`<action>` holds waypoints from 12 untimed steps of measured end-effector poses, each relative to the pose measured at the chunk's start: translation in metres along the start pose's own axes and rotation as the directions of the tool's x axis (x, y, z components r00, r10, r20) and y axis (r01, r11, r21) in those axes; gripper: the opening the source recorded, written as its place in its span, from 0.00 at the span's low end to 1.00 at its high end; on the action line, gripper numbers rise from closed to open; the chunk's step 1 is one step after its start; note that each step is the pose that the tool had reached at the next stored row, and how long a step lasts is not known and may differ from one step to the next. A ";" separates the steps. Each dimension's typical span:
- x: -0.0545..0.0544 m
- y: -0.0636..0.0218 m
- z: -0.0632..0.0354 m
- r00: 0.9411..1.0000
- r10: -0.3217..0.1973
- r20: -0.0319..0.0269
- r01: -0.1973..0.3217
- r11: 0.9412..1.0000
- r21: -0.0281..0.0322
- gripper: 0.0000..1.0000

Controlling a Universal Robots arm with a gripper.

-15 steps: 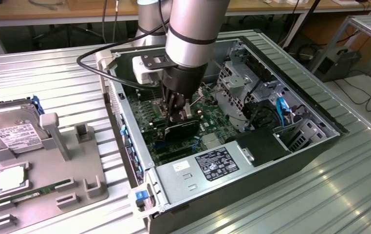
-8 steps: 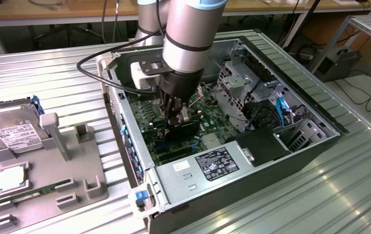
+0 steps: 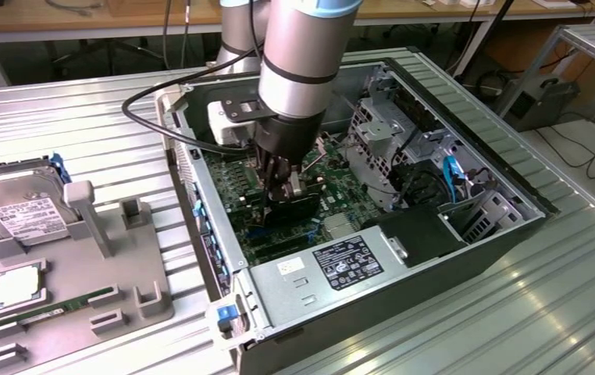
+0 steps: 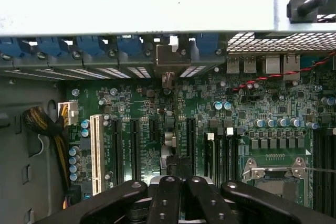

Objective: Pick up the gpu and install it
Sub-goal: 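Press down on the gpu until it lock into place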

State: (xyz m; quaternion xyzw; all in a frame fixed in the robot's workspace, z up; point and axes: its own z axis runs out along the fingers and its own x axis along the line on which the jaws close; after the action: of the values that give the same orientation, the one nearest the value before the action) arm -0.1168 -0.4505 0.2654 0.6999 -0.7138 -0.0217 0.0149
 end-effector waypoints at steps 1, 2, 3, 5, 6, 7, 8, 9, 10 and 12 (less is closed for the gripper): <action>0.000 0.0001 0.0005 1.000 0.000 0.000 0.000 1.000 0.000 0.11; 0.000 0.0001 0.0008 1.000 0.000 0.000 0.000 1.000 0.000 0.11; 0.000 0.0001 0.0008 1.000 0.000 0.000 0.000 1.000 0.000 0.11; 0.000 0.0001 -0.0010 1.000 0.000 -0.001 0.000 1.000 0.000 0.11; 0.000 0.0002 -0.0031 1.000 0.000 0.001 0.000 1.000 0.000 0.11; 0.000 0.0008 -0.0123 1.000 0.000 0.002 0.000 1.000 0.001 0.11; 0.000 0.0011 -0.0166 1.000 0.000 0.001 0.000 1.000 0.000 0.11; 0.000 0.0012 -0.0213 1.000 0.000 0.001 0.000 1.000 0.000 0.11; 0.000 0.0015 -0.0257 1.000 0.000 0.001 0.000 1.000 0.001 0.11; 0.000 0.0020 -0.0350 1.000 0.000 0.001 0.000 1.000 0.000 0.11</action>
State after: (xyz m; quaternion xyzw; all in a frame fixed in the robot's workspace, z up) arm -0.1170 -0.4505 0.3005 0.6999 -0.7138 -0.0218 0.0147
